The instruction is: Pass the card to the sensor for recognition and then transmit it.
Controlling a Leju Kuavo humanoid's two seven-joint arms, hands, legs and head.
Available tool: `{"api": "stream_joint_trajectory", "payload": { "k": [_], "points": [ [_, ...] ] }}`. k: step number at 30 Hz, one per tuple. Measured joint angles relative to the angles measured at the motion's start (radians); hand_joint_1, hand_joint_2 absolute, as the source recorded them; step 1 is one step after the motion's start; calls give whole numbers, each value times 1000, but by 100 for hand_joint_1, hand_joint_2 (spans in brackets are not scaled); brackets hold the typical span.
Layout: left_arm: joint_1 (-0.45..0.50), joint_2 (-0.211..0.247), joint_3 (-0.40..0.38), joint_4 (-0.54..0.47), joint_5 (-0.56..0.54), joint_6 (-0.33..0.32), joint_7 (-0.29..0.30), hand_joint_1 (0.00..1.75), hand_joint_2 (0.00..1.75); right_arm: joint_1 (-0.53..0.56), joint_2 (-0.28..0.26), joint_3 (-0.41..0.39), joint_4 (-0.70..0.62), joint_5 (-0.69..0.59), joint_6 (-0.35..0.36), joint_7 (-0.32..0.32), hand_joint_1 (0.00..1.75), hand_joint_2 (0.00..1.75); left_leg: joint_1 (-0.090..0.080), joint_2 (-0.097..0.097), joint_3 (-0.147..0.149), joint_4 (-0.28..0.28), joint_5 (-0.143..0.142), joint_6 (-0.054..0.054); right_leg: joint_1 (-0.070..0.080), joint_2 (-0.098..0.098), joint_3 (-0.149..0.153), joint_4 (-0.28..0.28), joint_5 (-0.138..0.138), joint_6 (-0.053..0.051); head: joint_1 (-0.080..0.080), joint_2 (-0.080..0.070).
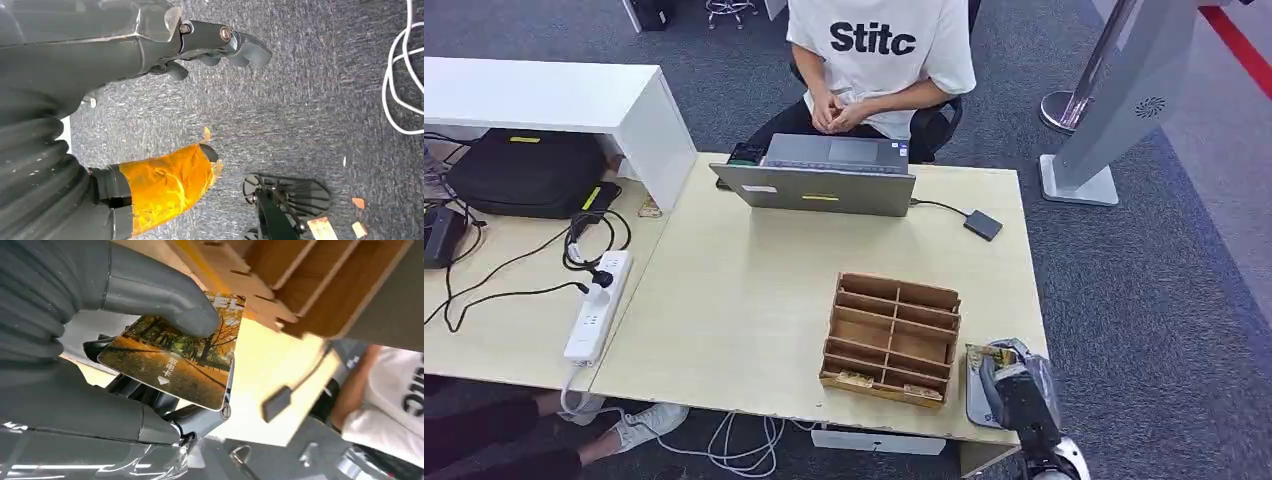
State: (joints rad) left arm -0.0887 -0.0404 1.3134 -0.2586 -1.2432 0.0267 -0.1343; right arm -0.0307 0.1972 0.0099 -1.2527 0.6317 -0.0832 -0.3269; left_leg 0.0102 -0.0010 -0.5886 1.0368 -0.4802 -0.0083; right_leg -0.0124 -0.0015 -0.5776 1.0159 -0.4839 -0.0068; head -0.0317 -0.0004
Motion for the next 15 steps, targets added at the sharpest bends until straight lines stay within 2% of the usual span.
{"api": "stream_joint_trajectory", "payload": {
  "k": [6, 15],
  "points": [
    [0, 2, 0, 0, -6, -3, 3, 0, 175, -25, 0, -19, 86, 21, -1, 16, 175, 175, 0, 0, 0, 0, 0, 0, 0, 0, 0, 0, 0, 0, 0, 0],
    [0, 2, 0, 0, -6, -4, 3, 0, 175, -57, 0, -25, 137, 30, -4, 17, 175, 175, 0, 1, 1, 0, 0, 0, 0, 0, 1, 0, 0, 0, 0, 0]
  ]
}}
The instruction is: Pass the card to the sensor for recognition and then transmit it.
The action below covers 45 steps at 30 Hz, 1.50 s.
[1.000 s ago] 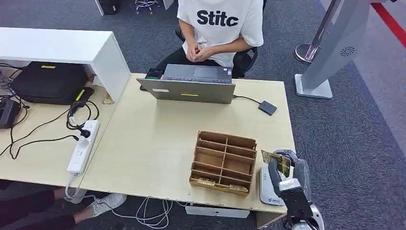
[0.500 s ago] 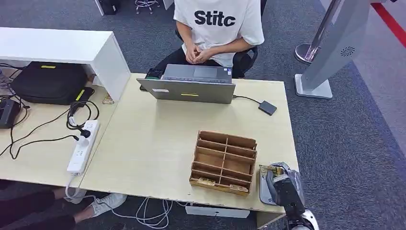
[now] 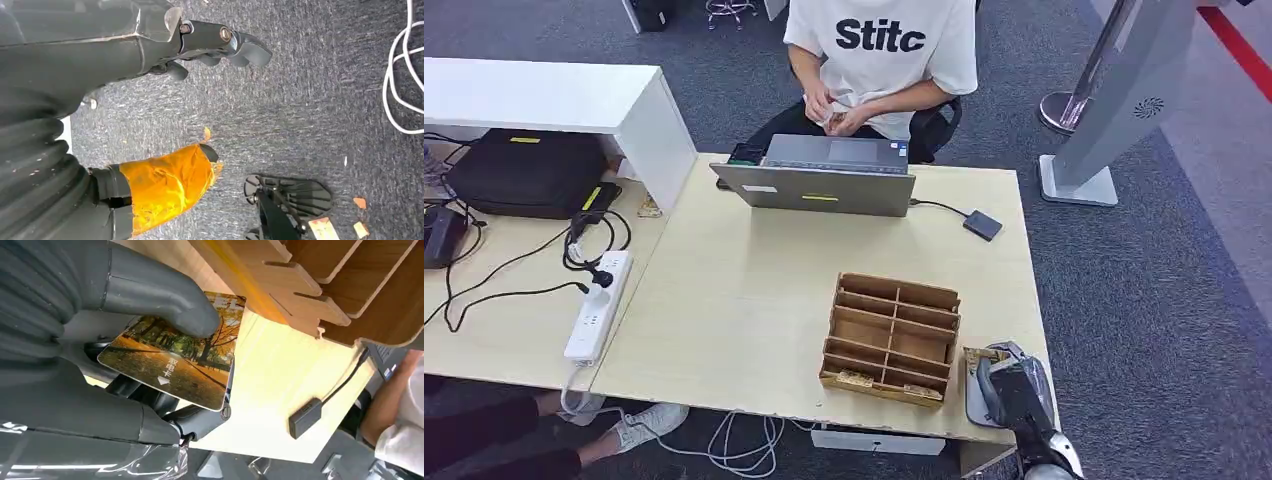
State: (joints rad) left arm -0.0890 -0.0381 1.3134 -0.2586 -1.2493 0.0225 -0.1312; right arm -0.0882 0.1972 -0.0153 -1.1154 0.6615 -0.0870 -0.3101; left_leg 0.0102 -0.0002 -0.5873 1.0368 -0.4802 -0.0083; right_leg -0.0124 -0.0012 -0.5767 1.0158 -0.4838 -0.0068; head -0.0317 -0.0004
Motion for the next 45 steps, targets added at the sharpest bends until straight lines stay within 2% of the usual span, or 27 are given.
{"api": "stream_joint_trajectory", "payload": {
  "k": [16, 20, 23, 26, 28, 31, 35, 37, 39, 42, 45],
  "points": [
    [0, 1, 0, 0, 4, -1, 0, 0, 175, 29, 0, 0, -74, -13, 17, -26, 175, 175, 0, 0, -1, 0, 0, 0, 0, 0, -1, 0, 0, 0, 0, 0],
    [1, 1, 2, 0, 9, 0, 0, 0, 175, 51, 2, 6, -162, -16, 7, -43, 175, 175, 0, 0, -1, 0, 0, 0, 0, 0, -1, 0, 0, 0, 0, 0],
    [1, 1, 2, 0, 8, 0, 0, 0, 175, 57, 2, 23, -260, 10, -35, -44, 175, 175, 0, 0, -1, 0, 0, 0, 0, 0, -1, 0, 0, 0, 0, 0],
    [1, -1, 2, 0, 6, 5, 0, 0, 175, 55, 2, 57, -361, 108, -116, -27, 175, 175, 0, 0, -1, 0, 0, 0, 0, 0, -1, 0, 0, 0, 0, 0],
    [1, -1, 1, 0, -1, 2, -3, 0, 175, 41, 2, 94, -425, 149, -132, -13, 175, 175, 0, 0, -1, 0, 0, 0, 0, 0, -1, 1, 0, 0, 0, 0],
    [-1, 0, 1, 0, -13, -12, -5, 0, 175, -23, 2, 174, -486, 195, -89, 48, 175, 175, 0, 1, -1, 0, 0, 0, 0, 1, -1, 1, 0, 0, 0, 0],
    [-1, 4, -6, 0, -41, -32, -9, 0, 175, -168, 13, 266, -464, 205, 29, 144, 175, 175, 0, 1, -1, 0, 1, -1, 0, 1, -1, 1, 1, -1, 0, 0],
    [-4, 6, -12, 0, -52, -39, -10, 0, 175, -262, 31, 299, -403, 207, 64, 189, 175, 175, 0, 1, -1, 0, 2, -1, 0, 2, -1, 2, 2, -2, 0, 0],
    [-6, 10, -23, 0, -68, -47, -9, 0, 175, -369, 52, 322, -303, 236, 68, 239, 175, 175, 1, 1, -1, 0, 3, -1, 0, 1, -1, 2, 2, -2, 0, 0],
    [-6, 14, -36, 0, -84, -52, -9, 0, 175, -490, 80, 338, -162, 273, 53, 274, 175, 175, 0, 0, -1, 0, 4, -2, 0, 1, -1, 2, 2, -2, -1, 0],
    [-7, 14, -46, 0, -92, -56, -5, 0, 175, -551, 99, 338, -70, 279, 51, 283, 175, 175, 0, -1, -2, 0, 4, -1, 0, 0, -1, 2, 2, -2, 0, 0]
  ]
}}
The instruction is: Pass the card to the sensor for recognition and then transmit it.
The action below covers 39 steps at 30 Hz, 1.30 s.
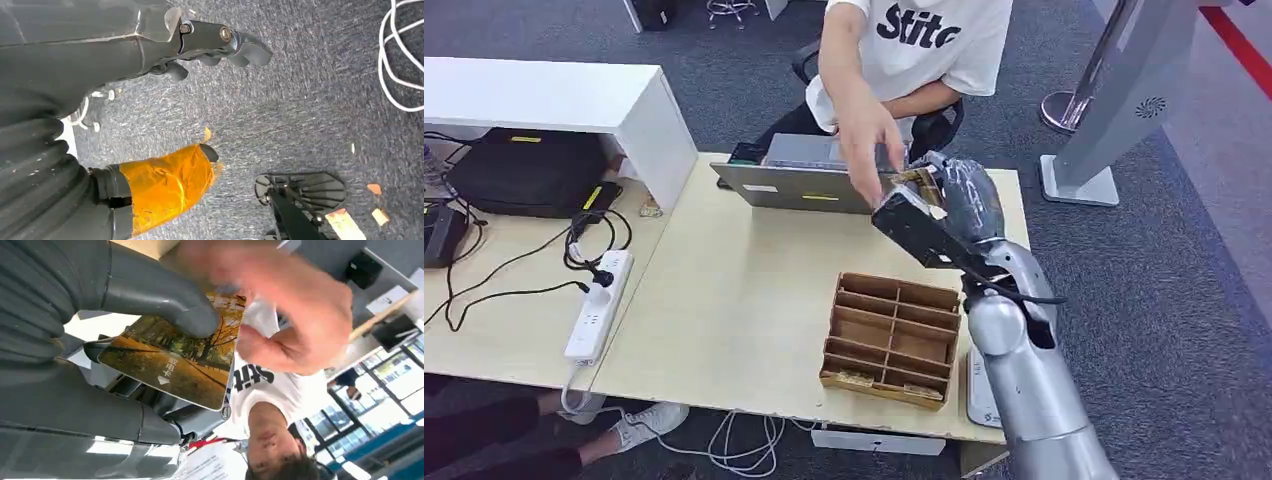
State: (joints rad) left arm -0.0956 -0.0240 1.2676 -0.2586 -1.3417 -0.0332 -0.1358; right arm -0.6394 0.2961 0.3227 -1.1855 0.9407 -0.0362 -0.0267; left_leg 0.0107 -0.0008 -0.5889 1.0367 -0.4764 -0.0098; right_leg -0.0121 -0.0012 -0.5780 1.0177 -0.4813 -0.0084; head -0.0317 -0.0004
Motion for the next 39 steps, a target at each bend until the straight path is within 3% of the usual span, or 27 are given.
{"api": "stream_joint_trajectory", "payload": {
  "k": [1, 2, 3, 9, 14, 22, 26, 30, 33, 36, 39],
  "points": [
    [0, 0, -3, 0, -2, 0, 6, 0, 175, -13, 8, 0, 28, -3, 0, 3, 154, 175, 0, 0, 0, 0, 0, 0, 0, 0, 0, 0, 0, 0, 0, 0],
    [0, 0, -7, 0, -5, 1, 11, 0, 175, -28, 14, -1, 55, -8, 0, 5, 54, 175, 0, 0, 0, 0, 0, 0, 0, 0, 0, 0, 0, 0, 0, 0],
    [0, 1, -10, 0, -6, 2, 13, 0, 175, -42, 21, -2, 81, -9, 0, 5, 0, 175, 0, 0, 0, 0, 0, 0, 0, 0, -1, 0, 0, 0, 0, 0],
    [0, 7, -13, 0, -9, 6, 48, 0, 175, -65, 44, -6, 149, -60, 5, -34, 0, 175, 0, 0, -1, 0, 0, 0, 0, 0, -1, -1, 0, 0, 0, 0],
    [1, 8, -13, 0, -9, 15, 74, 0, 175, -50, 53, -6, 132, -21, -15, -31, 0, 175, 0, 0, -1, 0, 0, 0, 0, 0, -1, -1, 0, 0, 0, 0],
    [2, 7, -13, 0, 2, 28, 92, 0, 175, 23, 61, 1, -59, -7, -12, -39, 0, 175, 0, 0, -1, 0, -1, 0, 0, 0, -1, -1, 0, 0, 0, 0],
    [3, 6, -13, 0, 22, 37, 94, 0, 175, 90, 57, 30, -180, -19, -15, -90, 0, 175, 0, 0, -1, 0, -1, 0, 0, 0, -1, -1, 0, 0, 0, 0],
    [6, 4, -8, 0, 44, 46, 98, 0, 175, 226, 1, 107, -337, -7, -41, -144, 0, 175, 0, 0, -1, 0, -3, 1, 0, 0, -1, -1, -2, 1, 0, 0],
    [8, 3, 1, 0, 56, 57, 100, 0, 175, 345, -59, 162, -416, 54, -123, -175, 0, 175, 0, 0, -1, 0, -3, 1, 0, 0, -1, -2, -2, 2, 0, 0],
    [9, 1, 9, 0, 64, 64, 100, 0, 175, 442, -119, 205, -451, 131, -211, -175, 0, 175, 0, 0, -1, 0, -4, 1, 0, 0, -1, -3, -2, 2, 0, 0],
    [10, -3, 20, 0, 73, 72, 105, 0, 175, 512, -160, 227, -455, 171, -246, -162, 0, 175, 0, 0, -2, 0, -4, 1, 0, 0, -1, -3, -2, 2, 0, 0]
  ]
}}
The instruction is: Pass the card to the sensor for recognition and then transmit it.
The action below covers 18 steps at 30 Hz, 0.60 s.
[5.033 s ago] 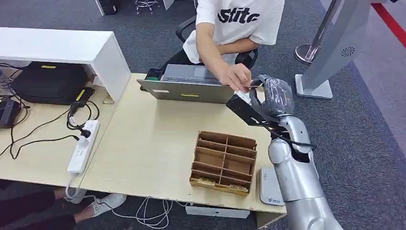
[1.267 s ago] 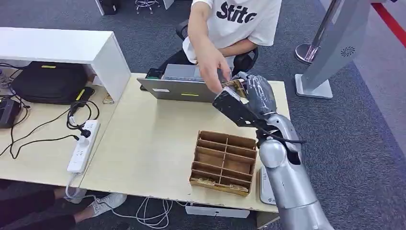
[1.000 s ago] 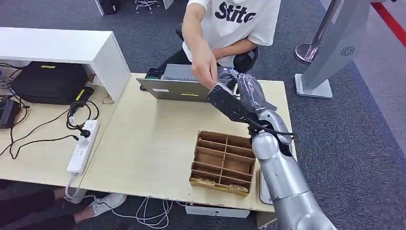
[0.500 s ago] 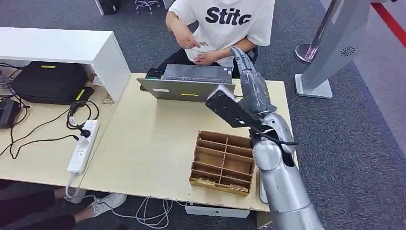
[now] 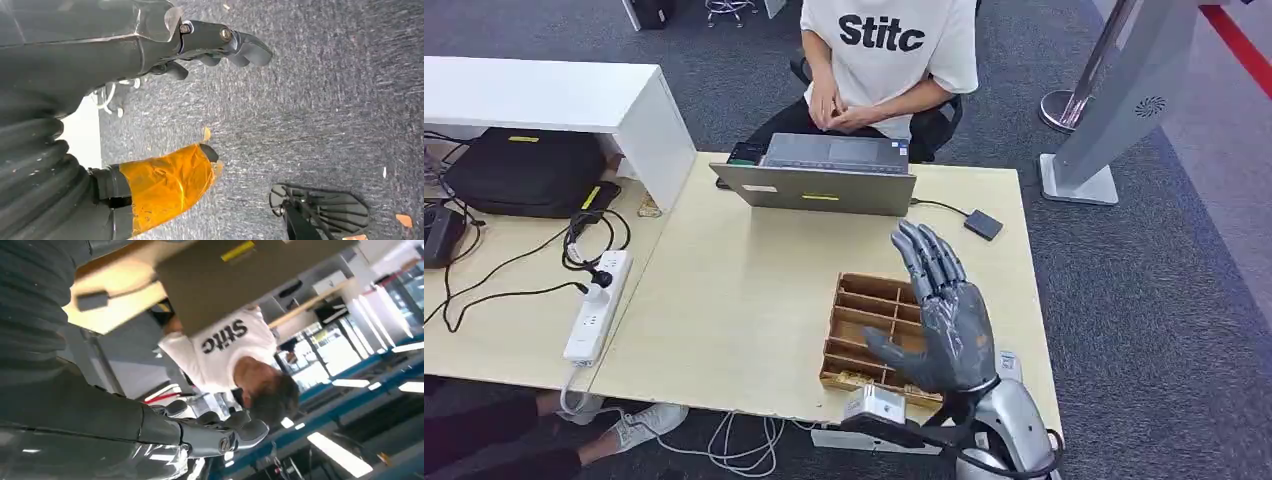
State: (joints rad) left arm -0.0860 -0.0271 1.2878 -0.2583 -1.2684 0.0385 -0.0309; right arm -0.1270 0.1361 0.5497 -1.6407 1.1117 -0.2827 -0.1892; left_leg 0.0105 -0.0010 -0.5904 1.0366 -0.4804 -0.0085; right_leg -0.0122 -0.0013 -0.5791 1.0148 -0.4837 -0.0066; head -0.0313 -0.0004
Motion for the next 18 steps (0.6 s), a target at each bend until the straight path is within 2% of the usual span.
{"api": "stream_joint_trajectory", "payload": {
  "k": [5, 18],
  "points": [
    [1, -4, 13, 0, 11, 4, 7, 0, 175, 72, -37, 19, 7, 28, -29, 5, 0, 175, 0, 0, 0, 0, 0, 0, 0, 0, 0, 0, 0, 0, 0, 0],
    [1, -13, 27, 0, 17, 10, 7, 0, 175, 135, -62, 20, 55, 175, -76, 53, 0, 175, 0, 0, 0, 0, 0, 0, 0, 0, 0, 0, 0, 0, 0, 0]
  ]
}}
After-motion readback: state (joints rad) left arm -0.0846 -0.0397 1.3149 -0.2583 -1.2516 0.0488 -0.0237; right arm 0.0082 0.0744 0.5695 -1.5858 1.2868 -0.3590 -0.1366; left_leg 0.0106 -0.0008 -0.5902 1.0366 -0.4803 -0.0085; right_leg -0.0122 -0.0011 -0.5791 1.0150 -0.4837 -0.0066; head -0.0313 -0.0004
